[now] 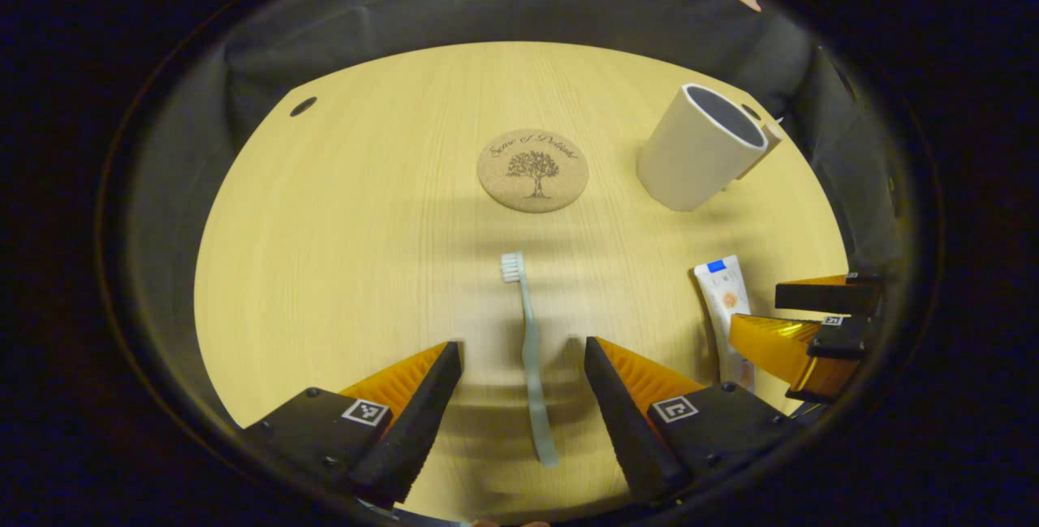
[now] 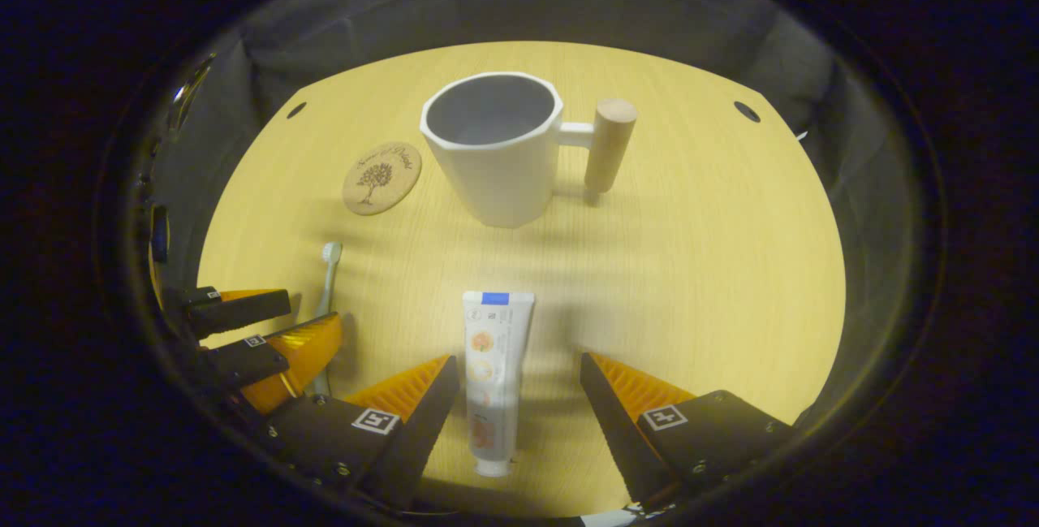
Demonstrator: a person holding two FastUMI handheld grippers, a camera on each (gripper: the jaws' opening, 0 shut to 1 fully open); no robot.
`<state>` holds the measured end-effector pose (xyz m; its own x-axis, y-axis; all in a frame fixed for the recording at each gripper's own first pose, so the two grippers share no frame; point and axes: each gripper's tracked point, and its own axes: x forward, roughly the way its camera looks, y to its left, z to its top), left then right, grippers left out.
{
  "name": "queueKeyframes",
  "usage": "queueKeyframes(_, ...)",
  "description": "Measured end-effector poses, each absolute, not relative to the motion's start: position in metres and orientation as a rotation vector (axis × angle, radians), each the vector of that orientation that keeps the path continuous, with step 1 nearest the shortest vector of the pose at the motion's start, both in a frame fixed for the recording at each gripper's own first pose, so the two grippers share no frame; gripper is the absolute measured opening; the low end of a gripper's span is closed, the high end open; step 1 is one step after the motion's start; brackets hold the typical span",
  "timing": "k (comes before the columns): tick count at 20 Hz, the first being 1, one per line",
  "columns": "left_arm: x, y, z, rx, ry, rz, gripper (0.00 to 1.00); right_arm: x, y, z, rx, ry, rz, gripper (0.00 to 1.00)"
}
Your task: Put the toothbrush and toothpaste on the desktop into the cup, then pick up the cup and place it on the coaster on the desktop.
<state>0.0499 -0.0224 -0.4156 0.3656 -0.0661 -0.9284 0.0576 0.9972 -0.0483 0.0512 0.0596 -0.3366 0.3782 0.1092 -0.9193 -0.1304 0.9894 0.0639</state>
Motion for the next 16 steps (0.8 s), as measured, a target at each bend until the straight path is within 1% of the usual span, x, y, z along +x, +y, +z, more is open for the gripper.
queueKeyframes(3,0.047,-0.018,-0.424,0.011,1.233,-0.052,1.00,0.048,0.061,-0.345,-0.047,1.211,0.152,0.92)
queueKeyframes(4,0.048,-0.018,-0.424,0.013,1.226,-0.052,1.00,0.046,0.063,-0.350,-0.049,1.223,0.156,0.91)
queueKeyframes(5,0.048,-0.018,-0.423,0.015,1.230,-0.050,1.00,0.046,0.064,-0.353,-0.059,1.234,0.150,0.87)
queueKeyframes(7,0.048,-0.019,-0.423,0.016,1.238,-0.046,1.00,0.042,0.061,-0.360,-0.080,1.266,0.144,0.87)
queueKeyframes(10,0.049,-0.017,-0.422,0.018,1.238,-0.039,1.00,0.043,0.064,-0.359,-0.070,1.265,0.132,0.88)
queueKeyframes(11,0.049,-0.017,-0.421,0.015,1.234,-0.038,0.91,0.044,0.063,-0.359,-0.069,1.269,0.123,0.88)
queueKeyframes(12,0.049,-0.019,-0.422,0.016,1.235,-0.038,0.91,0.042,0.061,-0.359,-0.066,1.281,0.113,0.85)
queueKeyframes(13,0.050,-0.020,-0.422,0.019,1.231,-0.039,0.91,0.041,0.059,-0.356,-0.063,1.289,0.109,0.80)
queueKeyframes(14,0.050,-0.020,-0.424,0.017,1.228,-0.037,0.88,0.042,0.057,-0.360,-0.062,1.294,0.106,0.76)
queueKeyframes(15,0.052,-0.021,-0.423,0.016,1.230,-0.036,0.72,0.043,0.057,-0.360,-0.053,1.296,0.096,0.70)
queueKeyframes(16,0.051,-0.021,-0.424,0.025,1.236,-0.043,0.70,0.040,0.057,-0.362,-0.043,1.309,0.087,0.61)
